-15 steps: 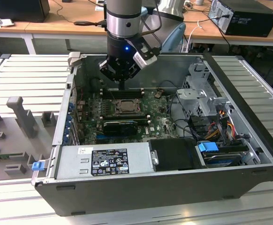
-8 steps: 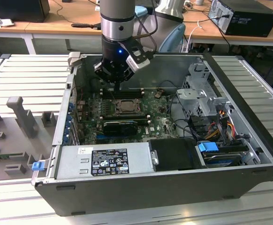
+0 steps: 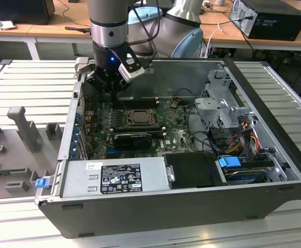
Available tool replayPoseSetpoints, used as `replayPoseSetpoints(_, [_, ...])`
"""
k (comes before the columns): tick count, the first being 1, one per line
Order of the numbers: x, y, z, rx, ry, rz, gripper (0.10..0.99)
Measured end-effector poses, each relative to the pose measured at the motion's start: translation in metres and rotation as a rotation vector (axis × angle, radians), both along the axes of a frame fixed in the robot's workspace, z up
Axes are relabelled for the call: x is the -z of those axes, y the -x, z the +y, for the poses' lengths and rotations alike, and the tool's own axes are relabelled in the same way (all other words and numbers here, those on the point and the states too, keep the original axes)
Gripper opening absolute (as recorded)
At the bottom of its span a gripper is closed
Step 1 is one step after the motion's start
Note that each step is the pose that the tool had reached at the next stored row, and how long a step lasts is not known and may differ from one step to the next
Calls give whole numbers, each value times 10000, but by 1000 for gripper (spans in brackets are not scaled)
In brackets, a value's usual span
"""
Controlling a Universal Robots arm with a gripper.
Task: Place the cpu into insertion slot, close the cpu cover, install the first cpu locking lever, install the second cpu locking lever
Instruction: 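Install the first cpu locking lever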
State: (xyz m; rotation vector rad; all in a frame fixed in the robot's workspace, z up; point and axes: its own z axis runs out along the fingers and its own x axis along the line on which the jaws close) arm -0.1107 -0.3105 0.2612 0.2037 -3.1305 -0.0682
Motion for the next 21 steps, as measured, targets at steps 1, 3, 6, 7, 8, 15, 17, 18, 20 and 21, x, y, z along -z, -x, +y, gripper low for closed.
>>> replayPoseSetpoints(1, [1,0,17,0,0,-1,106])
replayPoseSetpoints(3, [5,0,75,1,-1,-1,106])
replayPoseSetpoints(6, [15,-9,129,-1,-1,-1,106])
replayPoseSetpoints(7, [18,-16,129,0,-3,-2,106])
replayPoseSetpoints(8, [20,-21,129,0,-2,-2,106])
replayPoseSetpoints(15, [21,-50,130,1,-1,-1,106])
replayPoseSetpoints(17, [21,-71,130,1,-1,-1,106])
replayPoseSetpoints(18, [21,-93,130,1,-1,-1,106])
replayPoseSetpoints(20, [22,-120,130,0,-1,-1,106])
replayPoseSetpoints(21, [22,-134,130,0,-1,-1,106])
